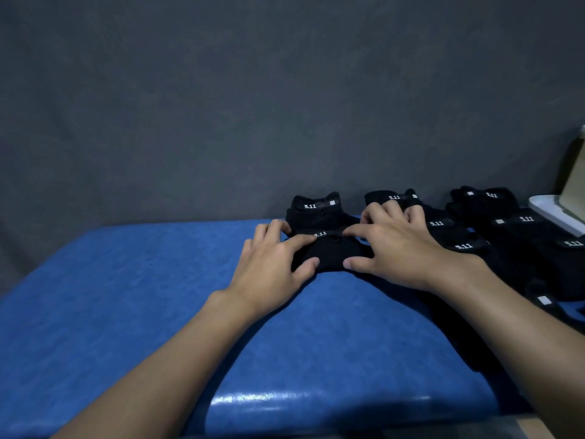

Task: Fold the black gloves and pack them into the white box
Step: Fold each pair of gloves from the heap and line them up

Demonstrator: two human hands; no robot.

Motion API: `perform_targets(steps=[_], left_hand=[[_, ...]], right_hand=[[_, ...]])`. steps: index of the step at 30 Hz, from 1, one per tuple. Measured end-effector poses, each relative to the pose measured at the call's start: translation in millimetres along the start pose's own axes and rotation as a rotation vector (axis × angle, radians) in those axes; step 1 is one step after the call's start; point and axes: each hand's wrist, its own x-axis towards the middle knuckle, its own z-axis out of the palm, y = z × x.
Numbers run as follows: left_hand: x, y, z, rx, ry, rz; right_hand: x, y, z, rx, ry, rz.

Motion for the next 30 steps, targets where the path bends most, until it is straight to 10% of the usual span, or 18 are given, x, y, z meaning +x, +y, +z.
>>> perform_targets(steps=[30], left_hand=[[-5, 0, -5, -0.274, 0.079, 0.018]], right_hand=[[-19, -3, -8, 0.087, 0.086, -0.015]])
